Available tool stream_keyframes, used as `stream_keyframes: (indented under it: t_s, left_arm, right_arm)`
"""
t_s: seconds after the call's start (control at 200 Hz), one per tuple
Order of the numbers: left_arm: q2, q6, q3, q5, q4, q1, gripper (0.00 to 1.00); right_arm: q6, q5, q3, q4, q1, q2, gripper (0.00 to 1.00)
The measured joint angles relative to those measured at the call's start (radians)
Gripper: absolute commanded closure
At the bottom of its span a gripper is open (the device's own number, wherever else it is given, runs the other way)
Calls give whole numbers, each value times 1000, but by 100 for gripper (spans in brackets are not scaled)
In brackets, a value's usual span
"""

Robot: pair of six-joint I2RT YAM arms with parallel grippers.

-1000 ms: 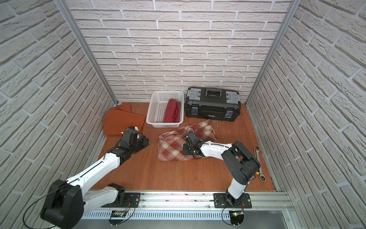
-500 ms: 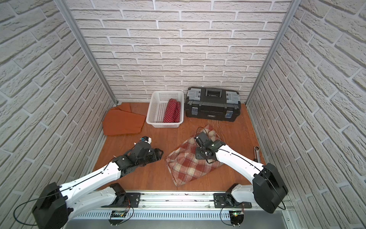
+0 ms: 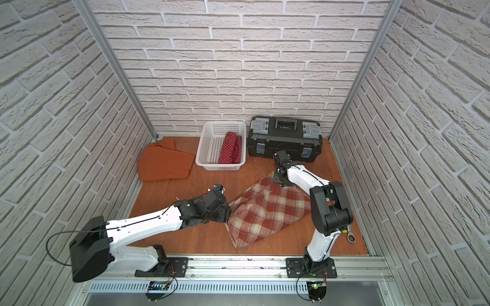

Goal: Roll up the skirts
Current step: Fold the skirt at the center of the board.

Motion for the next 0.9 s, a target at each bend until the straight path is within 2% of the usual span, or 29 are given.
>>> stream_keyframes:
  t_s: [0.1,0.16,0.225,0.315,0.385,0.42,0.615,0.9]
  left_arm:
    - [56,29,6,-2,-7,-7,38]
    - [88,44,11,2,-6,-10,47]
    - [117,56,18,6,-2,-11,58]
    - [140,74,21,16,3,-14,81]
    - [142,78,22,21,8,-14,94]
    - [142,80,23,21,12,-14,100]
    - [142,80,27,21,17,-15,100]
    - [50,57,22,12,4,-15,100]
  right_arm:
    - [0,-13,26,18,-23,68,48]
    - [0,-19,38,26,-32,93,57]
    - [0,-28,43,33,-37,108,71]
    - [6,-31,43,37,-42,108,90]
    - [6,-35,39,48,-42,108,97]
    - [3,-35,35,53,-42,105,98]
    - [4,-34,1,71,-42,60,98]
    - [14,-34,-79,78,-42,-157,98]
